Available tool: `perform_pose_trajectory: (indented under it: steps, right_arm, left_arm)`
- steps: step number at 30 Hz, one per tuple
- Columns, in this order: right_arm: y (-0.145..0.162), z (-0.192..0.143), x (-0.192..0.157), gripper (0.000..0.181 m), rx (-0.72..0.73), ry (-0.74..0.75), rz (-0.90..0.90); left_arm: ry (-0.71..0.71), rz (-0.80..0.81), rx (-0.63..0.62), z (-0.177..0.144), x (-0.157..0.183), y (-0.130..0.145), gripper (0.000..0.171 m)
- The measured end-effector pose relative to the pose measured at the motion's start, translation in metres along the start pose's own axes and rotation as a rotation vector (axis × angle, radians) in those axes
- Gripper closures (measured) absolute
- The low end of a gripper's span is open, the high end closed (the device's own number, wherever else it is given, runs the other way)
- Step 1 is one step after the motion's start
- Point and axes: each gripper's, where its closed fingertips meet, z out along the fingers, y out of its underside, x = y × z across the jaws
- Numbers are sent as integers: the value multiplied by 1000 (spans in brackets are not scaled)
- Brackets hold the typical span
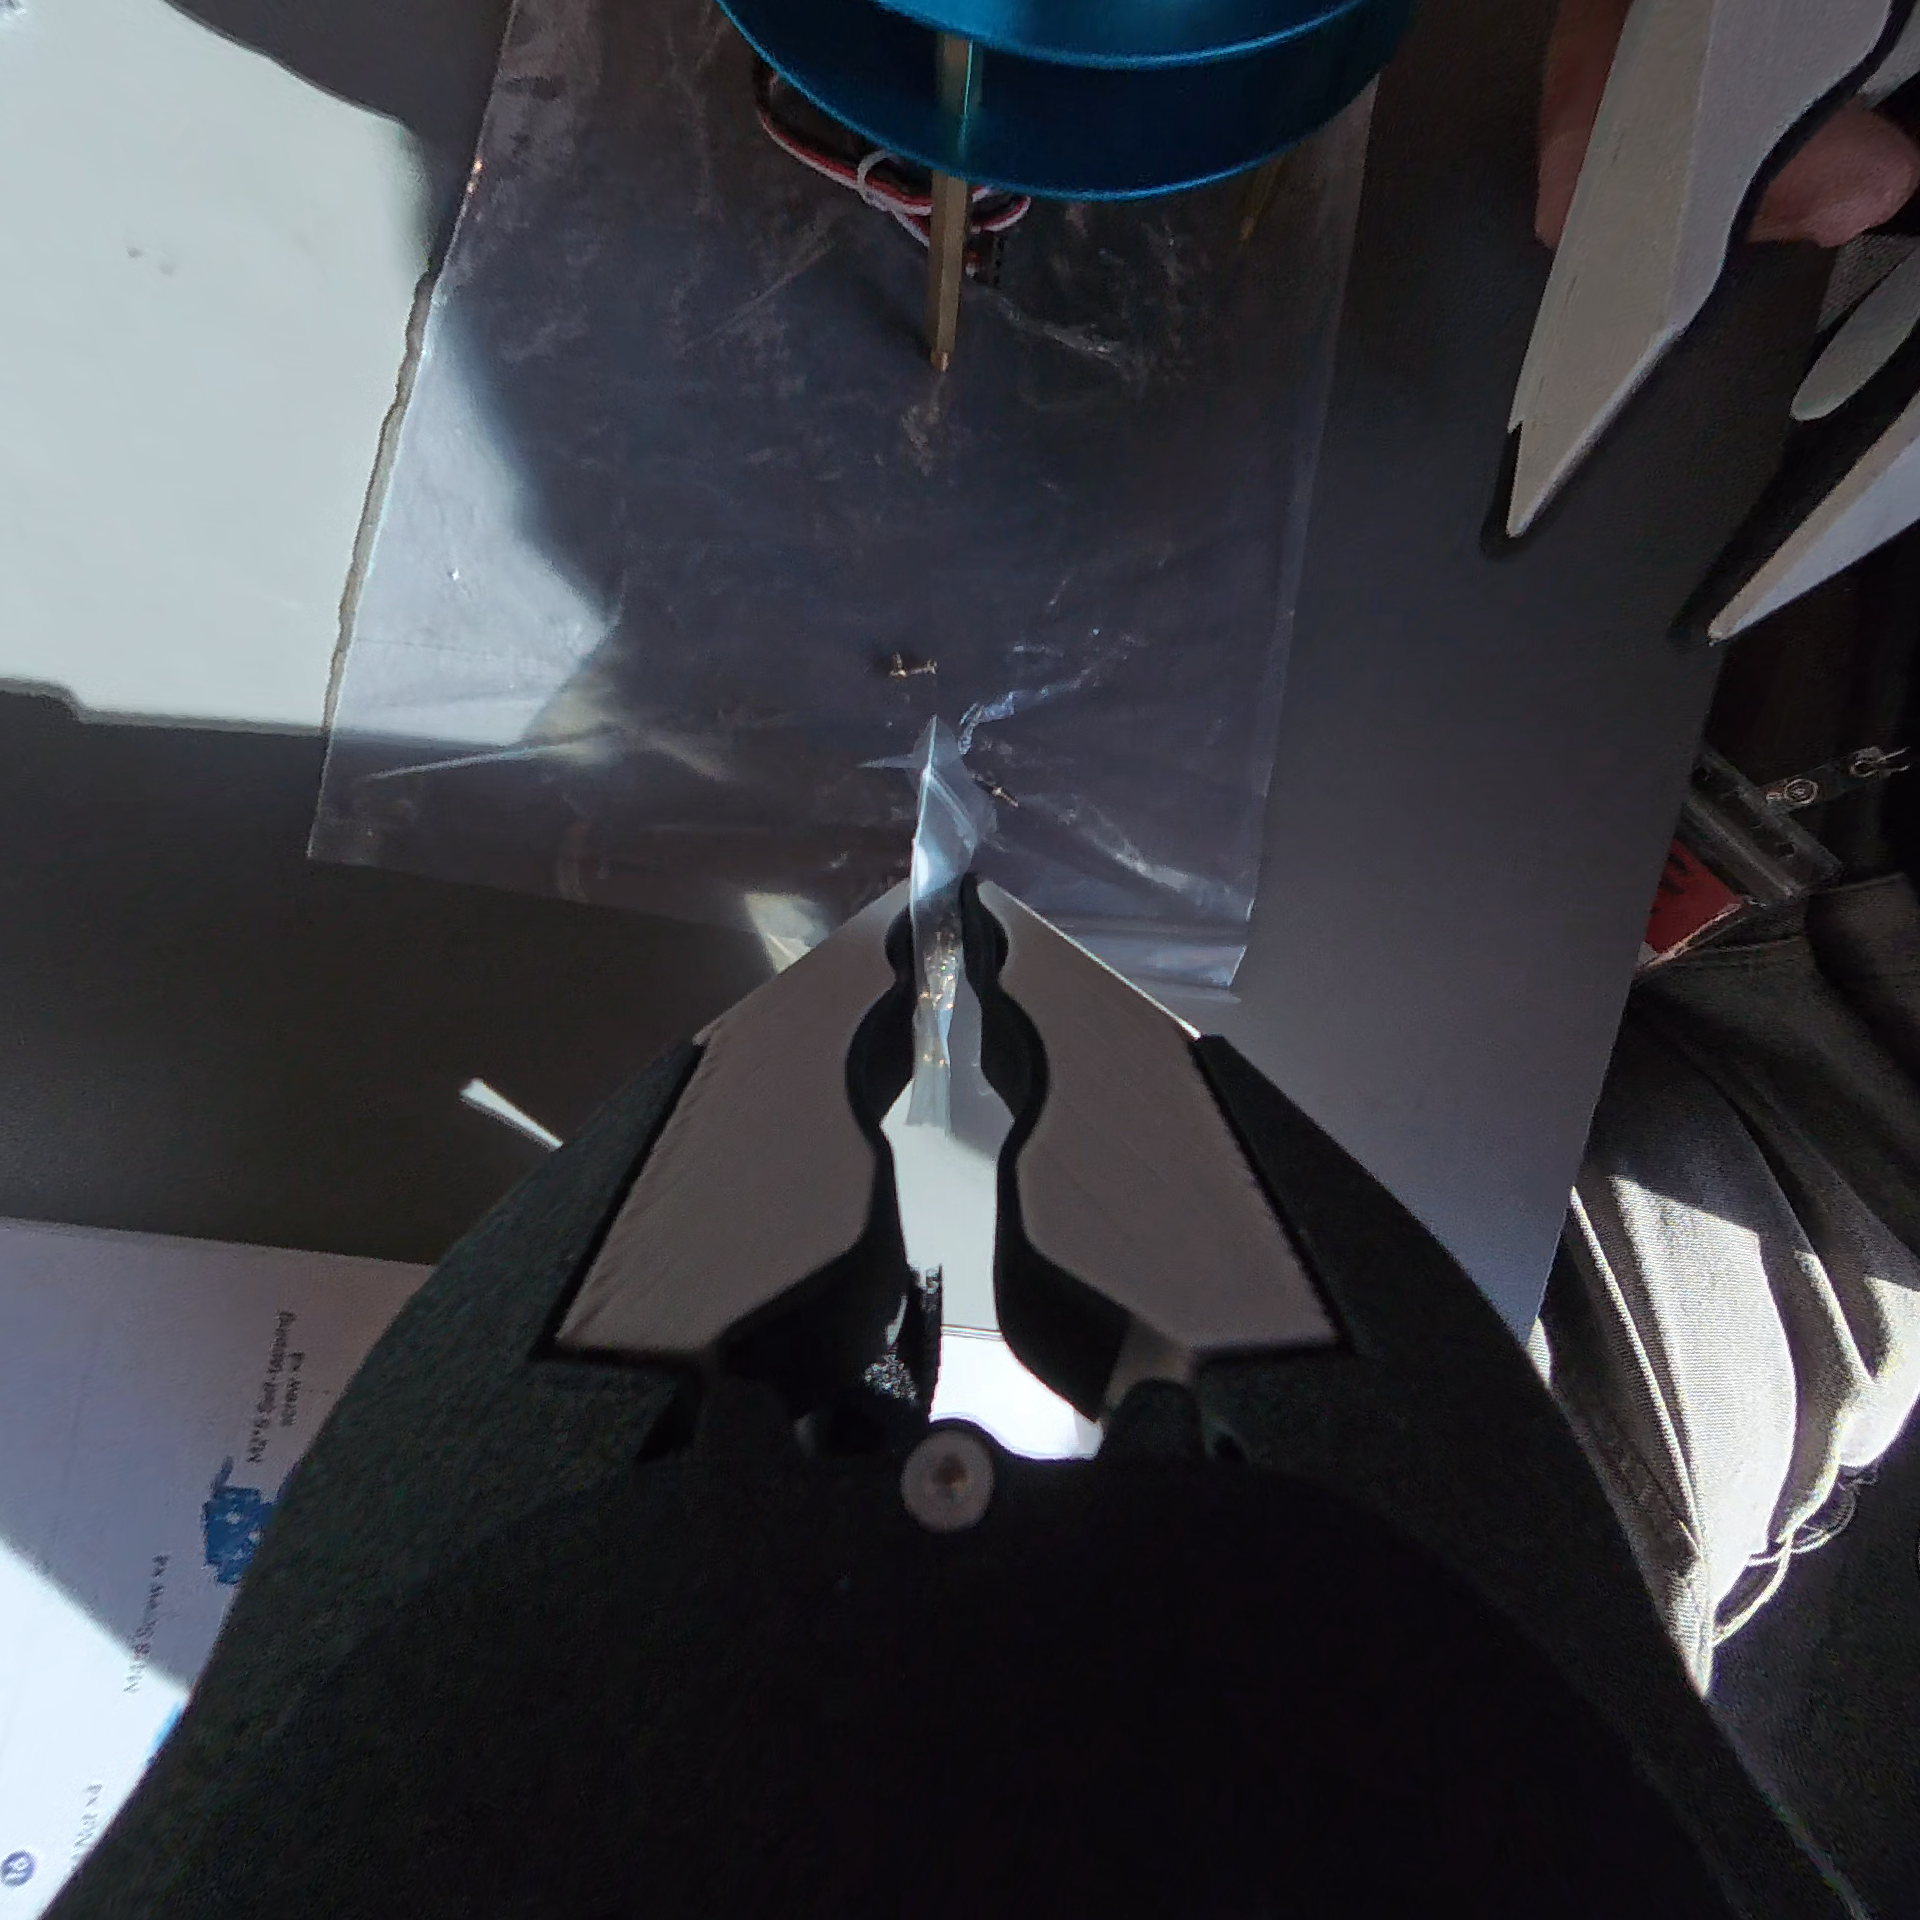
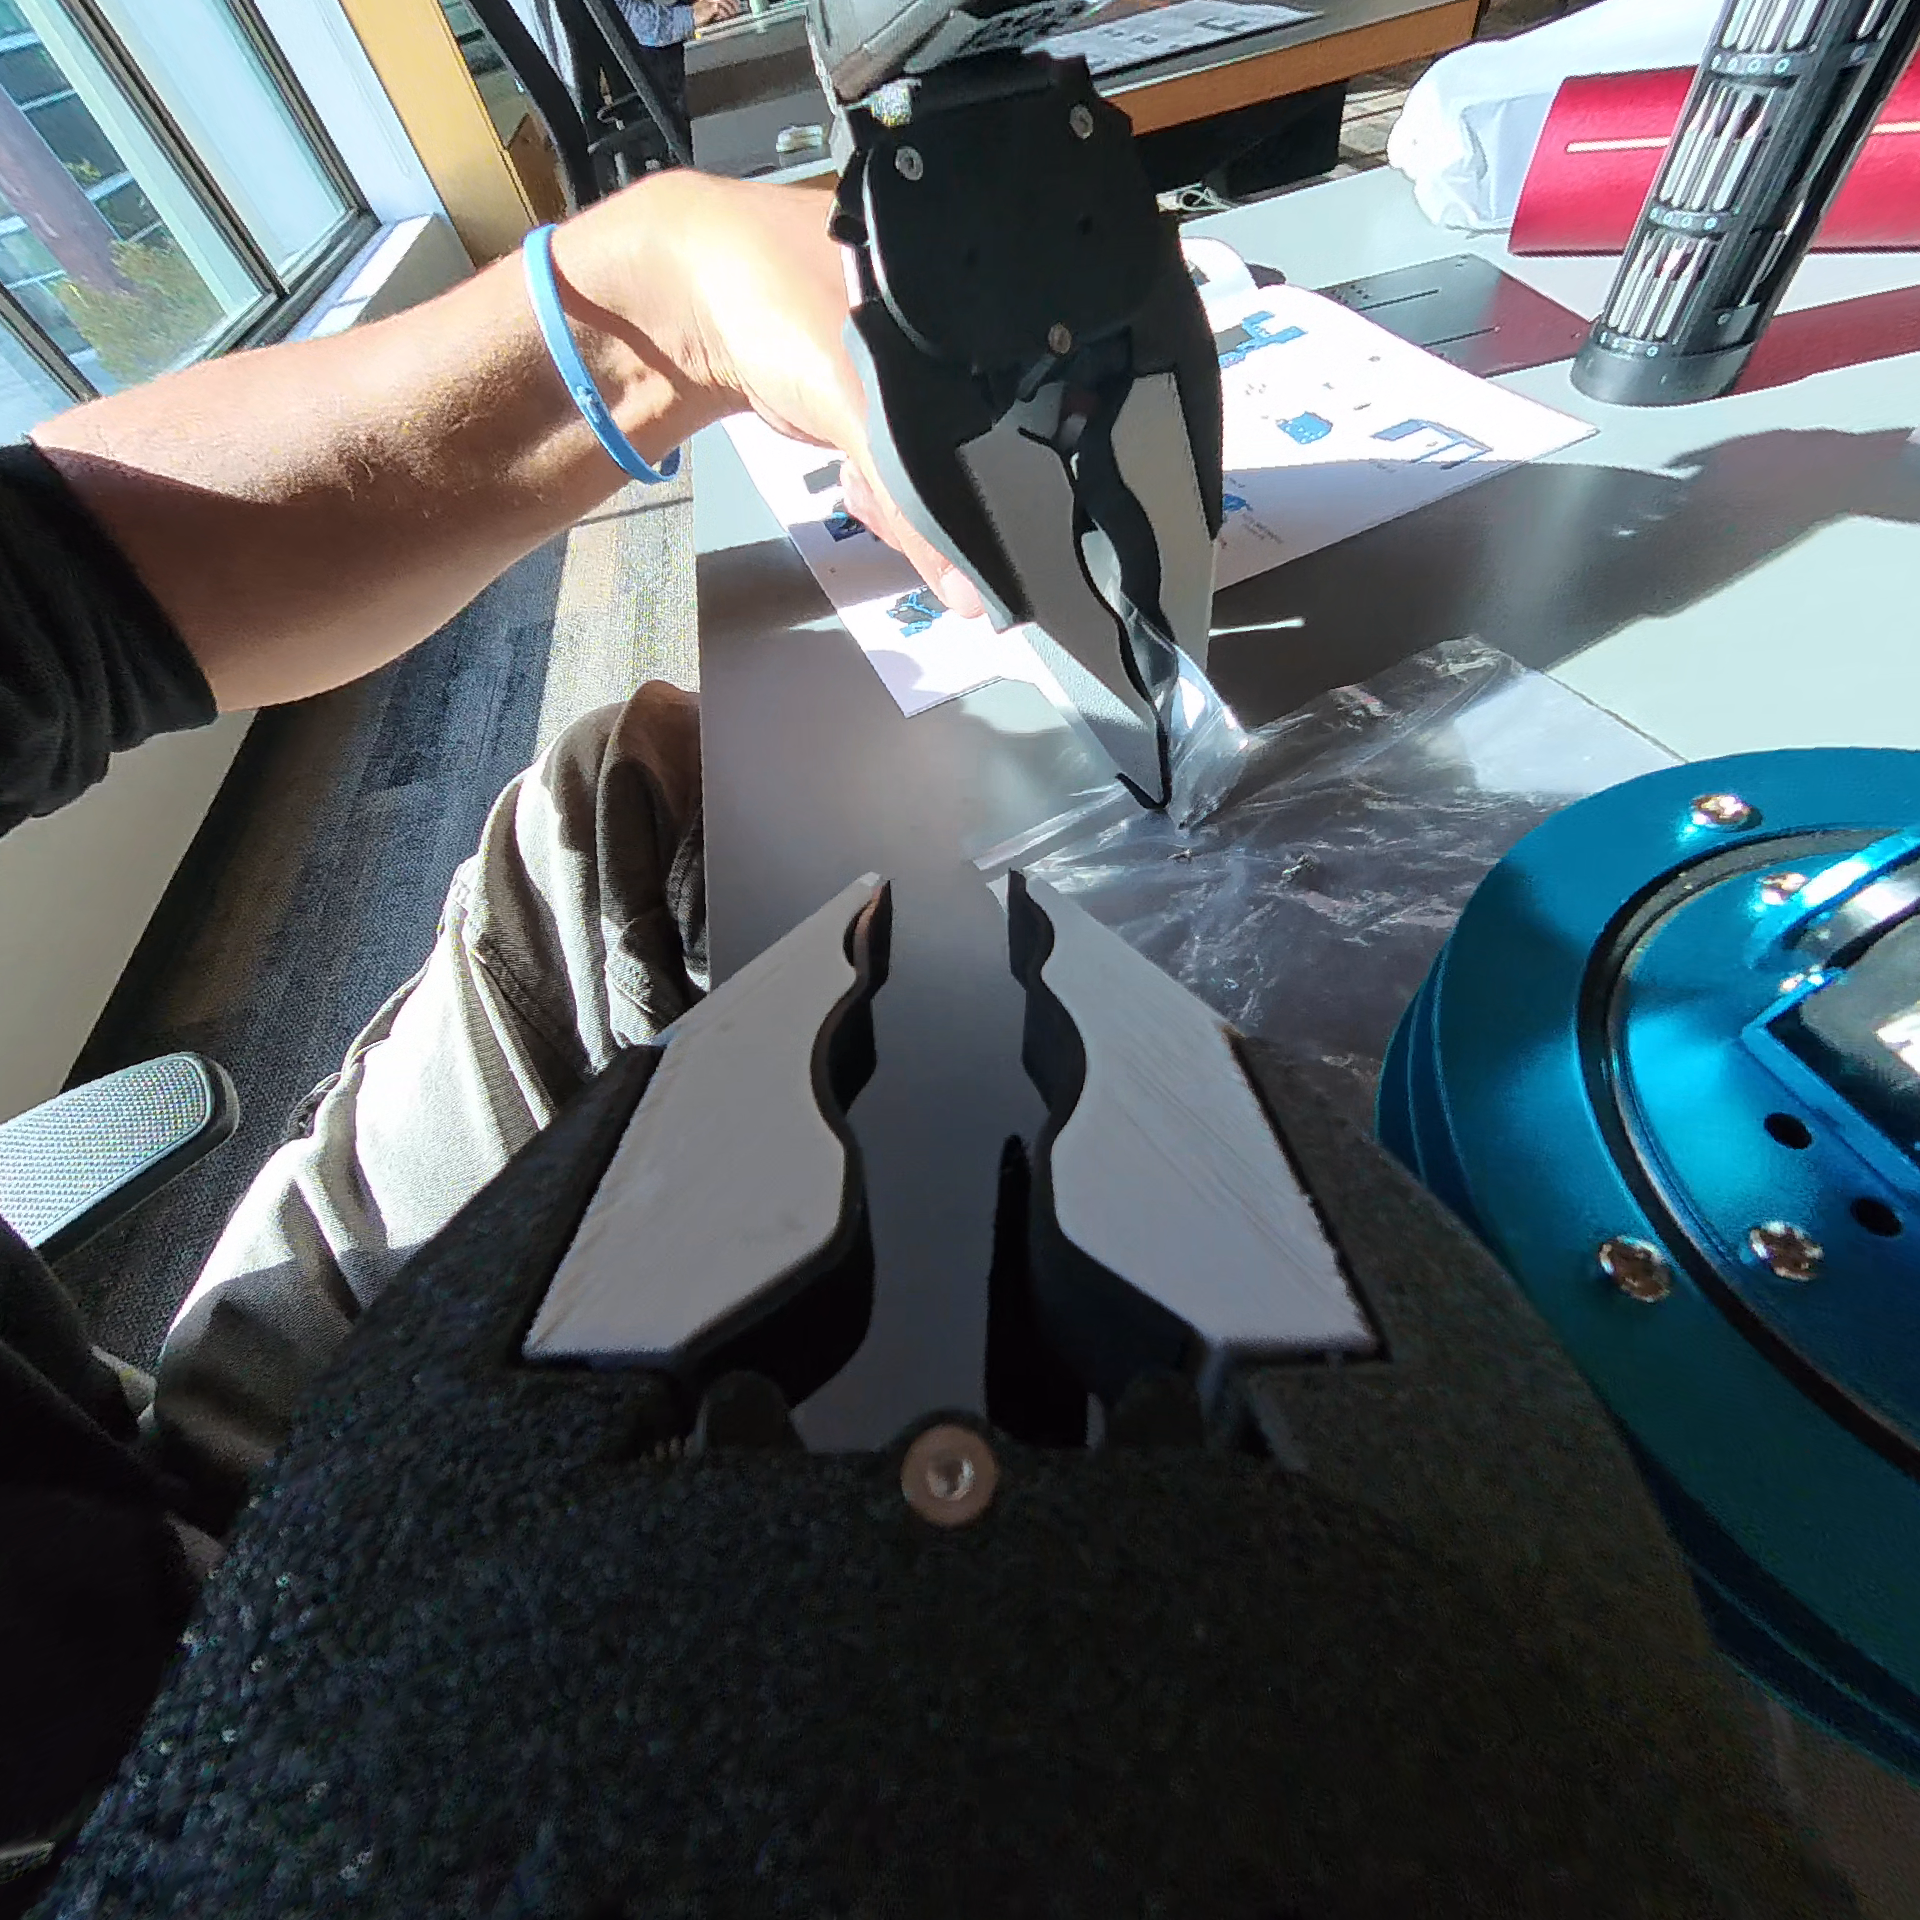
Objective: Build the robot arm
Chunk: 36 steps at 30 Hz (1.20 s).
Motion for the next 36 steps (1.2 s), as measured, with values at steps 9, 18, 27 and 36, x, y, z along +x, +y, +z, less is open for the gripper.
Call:
perform_pose_trajectory:
  steps: [9, 18, 27, 36]
  right_arm:
    - [1, 0, -3, 159, -8, 4, -28]
    - [4, 1, -3, 159, -22, 1, -23]
    - [4, 2, -2, 159, -28, -2, -11]
    - [7, 4, -2, 159, -47, -4, -11]
  left_arm:
    - [-30, 4, 8, -5, -2, -1, 169]
    - [-13, 6, 19, 1, -1, -2, 169]
    - [-19, 2, 38, -2, -1, -1, 169]
    - [-39, 24, 19, -2, -2, 3, 169]
